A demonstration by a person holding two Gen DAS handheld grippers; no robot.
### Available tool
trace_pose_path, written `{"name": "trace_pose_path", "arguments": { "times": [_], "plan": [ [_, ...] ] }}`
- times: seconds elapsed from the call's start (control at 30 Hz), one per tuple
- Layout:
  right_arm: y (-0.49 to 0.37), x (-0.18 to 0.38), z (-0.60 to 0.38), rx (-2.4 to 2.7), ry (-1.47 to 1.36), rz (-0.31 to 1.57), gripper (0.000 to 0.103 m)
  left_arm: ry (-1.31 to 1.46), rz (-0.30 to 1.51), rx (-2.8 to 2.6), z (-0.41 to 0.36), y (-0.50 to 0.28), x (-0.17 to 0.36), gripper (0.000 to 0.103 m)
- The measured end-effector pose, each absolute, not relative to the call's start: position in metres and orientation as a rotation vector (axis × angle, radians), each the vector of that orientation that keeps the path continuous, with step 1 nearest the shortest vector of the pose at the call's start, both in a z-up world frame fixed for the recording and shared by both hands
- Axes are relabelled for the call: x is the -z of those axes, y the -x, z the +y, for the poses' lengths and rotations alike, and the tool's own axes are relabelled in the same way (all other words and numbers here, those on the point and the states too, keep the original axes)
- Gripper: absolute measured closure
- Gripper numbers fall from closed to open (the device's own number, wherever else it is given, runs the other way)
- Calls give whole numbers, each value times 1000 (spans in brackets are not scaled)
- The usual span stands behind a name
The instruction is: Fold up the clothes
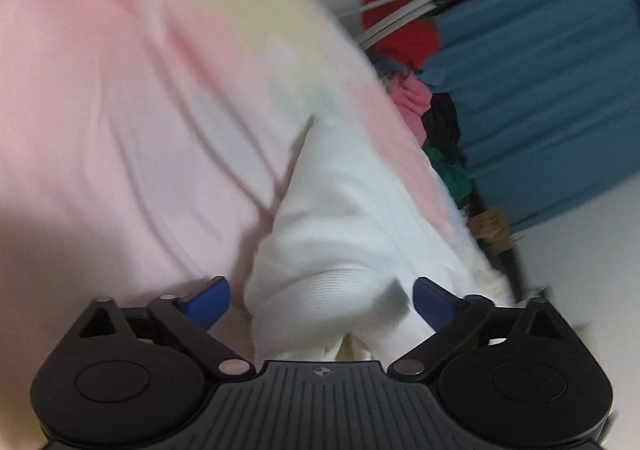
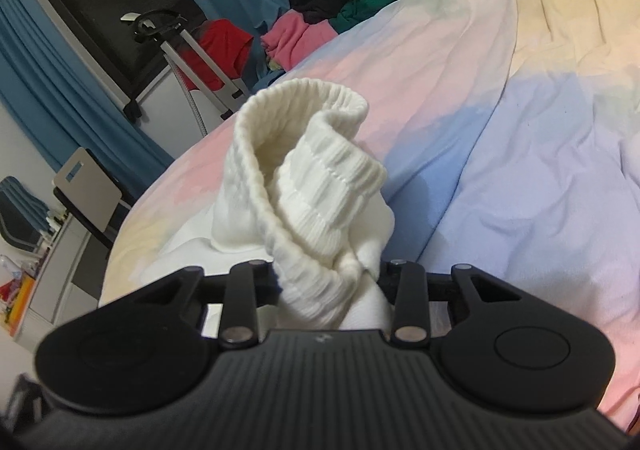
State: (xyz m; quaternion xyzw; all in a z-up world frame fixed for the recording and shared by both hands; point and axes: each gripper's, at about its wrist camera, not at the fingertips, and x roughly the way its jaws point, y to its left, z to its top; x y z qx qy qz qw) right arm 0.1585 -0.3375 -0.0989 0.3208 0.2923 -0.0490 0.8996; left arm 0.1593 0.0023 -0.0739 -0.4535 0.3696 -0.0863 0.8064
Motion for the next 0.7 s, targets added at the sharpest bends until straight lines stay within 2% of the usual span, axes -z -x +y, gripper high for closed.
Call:
{"name": "trace_pose_path", "arguments": {
  "times": [0.07, 0.2, 0.37, 0.43, 0.53, 0.7],
  "plan": [
    [-159, 100, -337, 106, -657, 609, 65, 1038, 822, 197, 3, -167, 87, 11],
    [-159, 100, -334, 111, -647, 607, 65, 984, 836, 185, -1, -170, 87, 17],
    [-156, 96, -332, 99, -642, 591, 65, 936, 810, 185, -4, -168, 82, 36],
    [-152, 89, -335, 81, -666, 580, 66, 910, 786, 195, -3, -164, 76, 50],
    [-145, 72, -333, 52, -666, 539, 67, 898, 749, 240, -3, -160, 54, 59],
    [-135, 33, -345, -3, -689, 468, 70, 921, 696, 312, -6, -162, 9, 63]
  ]
}}
